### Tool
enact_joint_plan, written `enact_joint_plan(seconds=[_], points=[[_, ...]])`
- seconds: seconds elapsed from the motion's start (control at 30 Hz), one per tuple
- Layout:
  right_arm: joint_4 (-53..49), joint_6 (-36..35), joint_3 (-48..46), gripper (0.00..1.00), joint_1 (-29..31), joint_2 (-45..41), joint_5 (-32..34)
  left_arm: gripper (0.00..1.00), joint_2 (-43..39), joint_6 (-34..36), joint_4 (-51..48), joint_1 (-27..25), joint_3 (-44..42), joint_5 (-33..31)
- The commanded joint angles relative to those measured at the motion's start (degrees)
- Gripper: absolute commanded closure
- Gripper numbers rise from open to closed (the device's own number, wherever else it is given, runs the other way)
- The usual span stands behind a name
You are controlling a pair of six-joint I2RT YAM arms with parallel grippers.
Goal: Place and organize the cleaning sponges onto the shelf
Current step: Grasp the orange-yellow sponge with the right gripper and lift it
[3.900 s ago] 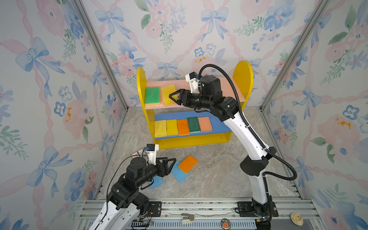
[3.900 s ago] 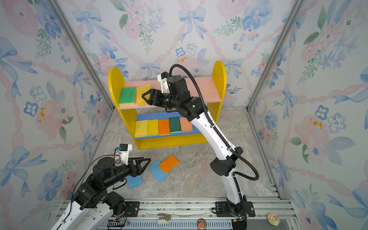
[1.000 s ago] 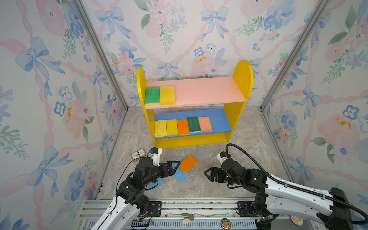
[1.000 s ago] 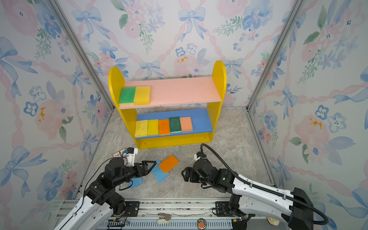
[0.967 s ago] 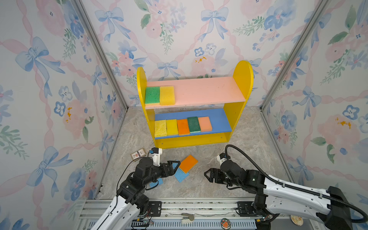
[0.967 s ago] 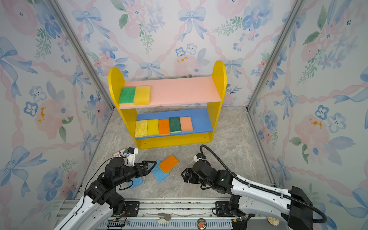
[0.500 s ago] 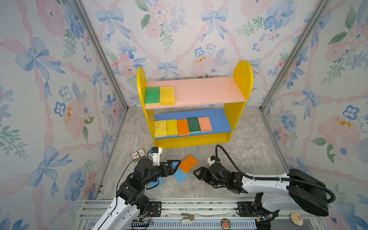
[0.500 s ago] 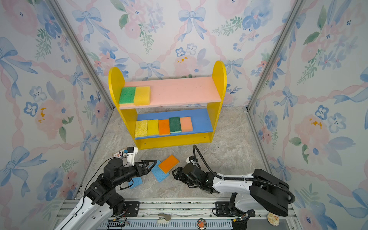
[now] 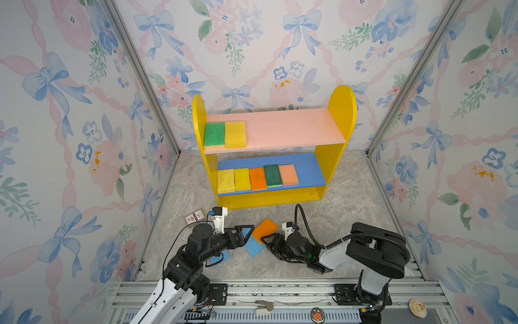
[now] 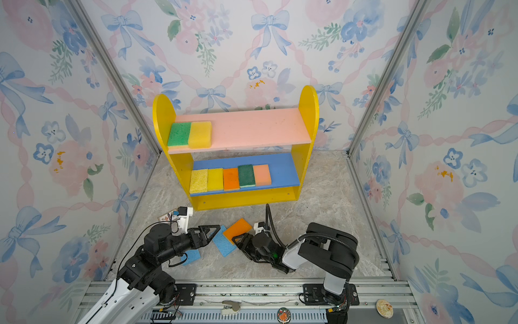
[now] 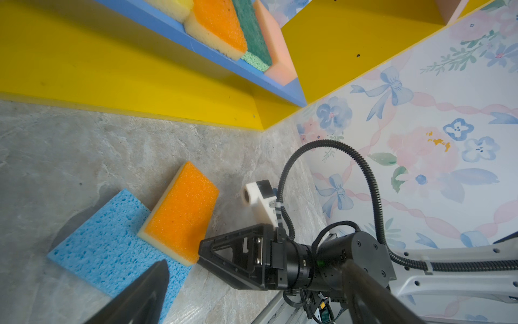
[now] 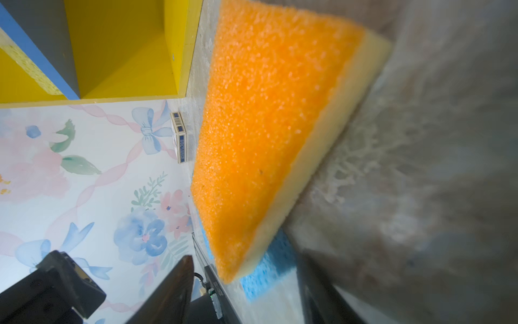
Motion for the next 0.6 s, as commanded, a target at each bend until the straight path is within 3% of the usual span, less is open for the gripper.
enact_joint_plan(seconds=[0.0,0.17,0.4,0.57], points=[[0.6,4.5,-2.5,0.39,0.7,6.2,2.9,0.02,-0.5,1.0,0.4,0.4,0.3,0.2],[0.7,5.5,-2.8,0.4,0.8,7.8,5.4,0.02,-0.3,1.2,0.4,0.4,0.5,0.2],[-7.0,4.3,-2.7,0.4,0.1,3.8,8.1,0.02,-0.1,1.5,0.4,0.4,0.3,-0.2],[-10.1,2.5,-0.7,0.4,-0.8,3.1,7.0,0.02,-0.1,1.6,0.4,0.4,0.0,-0.5]])
